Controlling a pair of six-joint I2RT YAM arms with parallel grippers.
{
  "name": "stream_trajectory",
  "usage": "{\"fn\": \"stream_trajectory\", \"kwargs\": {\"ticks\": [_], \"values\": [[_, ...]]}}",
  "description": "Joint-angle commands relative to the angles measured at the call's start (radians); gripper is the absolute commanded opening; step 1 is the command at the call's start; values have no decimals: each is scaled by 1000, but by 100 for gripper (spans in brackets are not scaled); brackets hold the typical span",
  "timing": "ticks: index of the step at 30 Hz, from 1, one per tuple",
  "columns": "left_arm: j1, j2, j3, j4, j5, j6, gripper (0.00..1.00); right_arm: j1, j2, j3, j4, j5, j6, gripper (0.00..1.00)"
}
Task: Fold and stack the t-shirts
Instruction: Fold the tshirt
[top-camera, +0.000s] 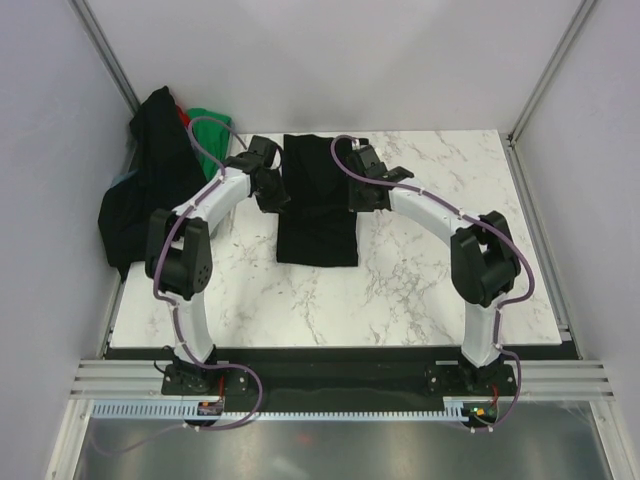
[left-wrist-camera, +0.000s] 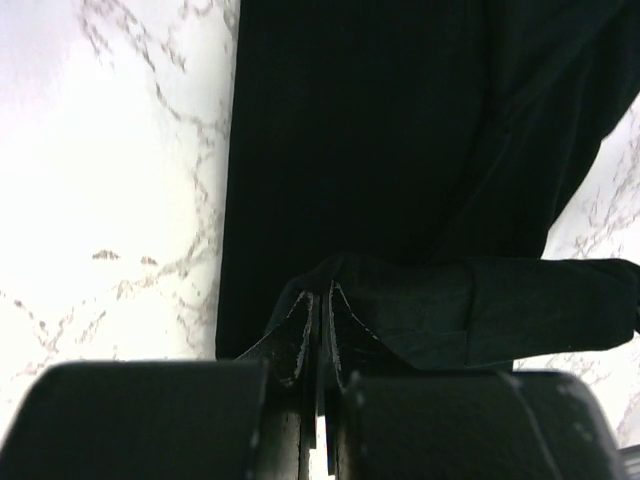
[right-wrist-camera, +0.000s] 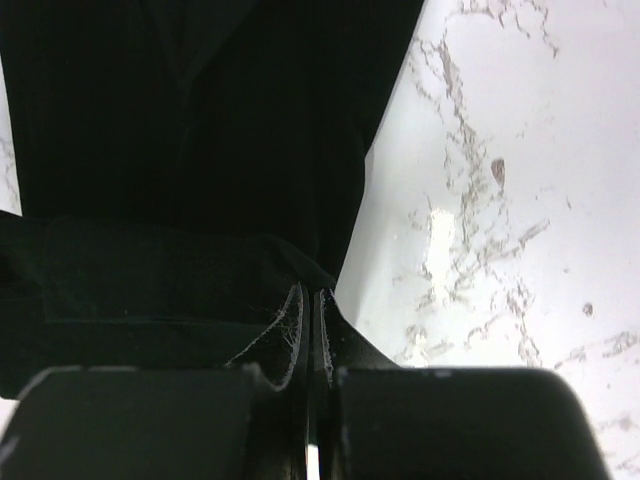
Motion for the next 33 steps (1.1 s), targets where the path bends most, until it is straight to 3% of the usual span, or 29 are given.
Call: {"fn": "stream_trajectory", "kwargs": {"ticks": [1,7,9,10,11,12,13,14,15,17,21,23,26,31,33], "values": [[25,48,77,0,15,51,2,-19,48,69,29,-27,-38,0],[46,168,177,-9,53,59,3,-45,144,143,31,-65,-44,0],[64,213,221,-23,72,59,9,-51,174,198,25,-77,-47,0],[72,232,296,-41,99,60,13,-63,209,227,5,-87,-47,6],[87,258,347,-65,109,68,25,-70,229,261,-9,-106,-52,20],[92,279,405,-139,113,71,35,-74,249,351,-29,-114,-56,37],[98,322,527,-177,127,77,46,-85,288,406,-87,-114,-70,65],[103,336,585,-216,127,89,60,-88,304,463,-122,-116,-78,73],[103,342,631,-277,126,93,66,-91,313,555,-151,-117,-87,79],[103,295,658,-293,115,99,78,-96,280,582,-185,-113,-96,84],[101,137,532,-287,110,85,82,-94,104,329,-91,-152,-58,87],[100,23,385,-250,116,76,81,-91,-27,190,-32,-179,-6,87],[98,-140,132,-147,138,62,80,-71,-183,-144,95,-267,68,88],[98,-331,-253,0,170,24,80,-9,-320,-400,239,-334,155,87],[97,-383,-338,74,184,16,80,2,-329,-486,279,-349,184,86]]}}
